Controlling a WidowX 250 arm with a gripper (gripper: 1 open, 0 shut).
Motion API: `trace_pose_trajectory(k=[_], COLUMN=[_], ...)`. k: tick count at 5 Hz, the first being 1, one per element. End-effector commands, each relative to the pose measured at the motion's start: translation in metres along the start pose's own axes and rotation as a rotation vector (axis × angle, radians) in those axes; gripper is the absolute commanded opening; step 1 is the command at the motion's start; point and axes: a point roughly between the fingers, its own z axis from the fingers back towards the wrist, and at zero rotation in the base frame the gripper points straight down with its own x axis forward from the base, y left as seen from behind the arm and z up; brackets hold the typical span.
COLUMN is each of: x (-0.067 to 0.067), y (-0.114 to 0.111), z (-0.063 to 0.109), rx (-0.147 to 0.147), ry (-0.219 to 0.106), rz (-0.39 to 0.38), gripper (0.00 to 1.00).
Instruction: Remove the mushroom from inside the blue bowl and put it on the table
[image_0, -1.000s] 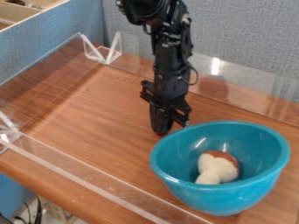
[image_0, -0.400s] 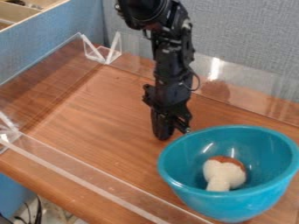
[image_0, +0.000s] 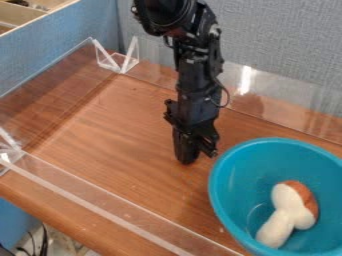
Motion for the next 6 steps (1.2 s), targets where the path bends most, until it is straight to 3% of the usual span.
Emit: trace_pose_trajectory(k=[1, 3, 4, 6], x=[0.003, -0.002, 0.001, -0.012], y=[0.005, 0.008, 0.006, -0.027], z=[0.031, 0.042, 0.035, 0.063], rx=[0.037, 0.039, 0.042, 0.04], ry=[-0.08, -0.084, -0.082, -0.095], rz=[-0.034, -0.118, -0.148, -0.233], gripper=[0.0, 0.0, 0.0, 0.0])
